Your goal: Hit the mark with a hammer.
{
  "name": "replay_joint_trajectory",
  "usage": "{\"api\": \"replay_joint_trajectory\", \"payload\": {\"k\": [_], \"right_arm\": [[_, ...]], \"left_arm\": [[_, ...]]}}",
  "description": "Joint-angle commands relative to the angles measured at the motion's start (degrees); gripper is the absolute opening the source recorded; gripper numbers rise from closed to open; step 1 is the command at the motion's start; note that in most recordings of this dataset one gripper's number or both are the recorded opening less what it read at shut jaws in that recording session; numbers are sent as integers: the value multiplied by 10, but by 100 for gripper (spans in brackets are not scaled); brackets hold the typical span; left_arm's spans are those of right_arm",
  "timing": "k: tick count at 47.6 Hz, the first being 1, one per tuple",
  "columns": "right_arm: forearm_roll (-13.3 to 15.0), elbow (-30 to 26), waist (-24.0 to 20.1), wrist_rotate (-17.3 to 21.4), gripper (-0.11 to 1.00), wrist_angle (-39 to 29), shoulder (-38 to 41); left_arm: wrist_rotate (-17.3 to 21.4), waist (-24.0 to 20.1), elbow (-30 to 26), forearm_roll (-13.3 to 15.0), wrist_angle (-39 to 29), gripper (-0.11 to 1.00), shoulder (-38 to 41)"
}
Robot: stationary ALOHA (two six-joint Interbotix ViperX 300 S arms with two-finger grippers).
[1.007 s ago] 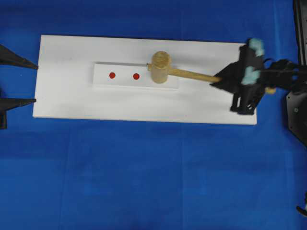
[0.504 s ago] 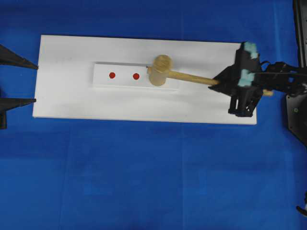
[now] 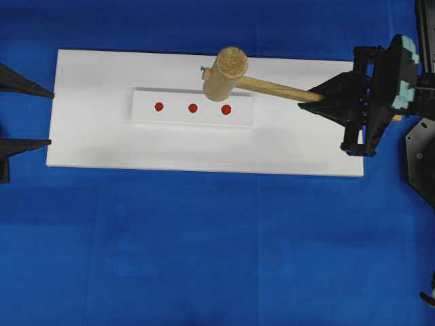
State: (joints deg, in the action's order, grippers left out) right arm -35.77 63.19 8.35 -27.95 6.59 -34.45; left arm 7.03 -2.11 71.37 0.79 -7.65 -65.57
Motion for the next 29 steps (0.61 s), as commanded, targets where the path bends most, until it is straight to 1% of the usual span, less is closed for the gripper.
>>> {"api": "replay_joint_trajectory", "payload": {"k": [1,12,21,29], "right_arm": [[1,-31,-5,-2,2,4,11],[3,-97,-27,-6,2,9,91],[31,-184,-49,-7,2,6,185],[38,-250,-54,-7,2,-10,250]], "left_arm": [[-1,-1,-5,-1,5,87,6],[-1,-1,-6,-1,5,87,6],[-3,-1,-5,-1,5,87,6],[-18,-1,-5,-1,5,87,6]]}}
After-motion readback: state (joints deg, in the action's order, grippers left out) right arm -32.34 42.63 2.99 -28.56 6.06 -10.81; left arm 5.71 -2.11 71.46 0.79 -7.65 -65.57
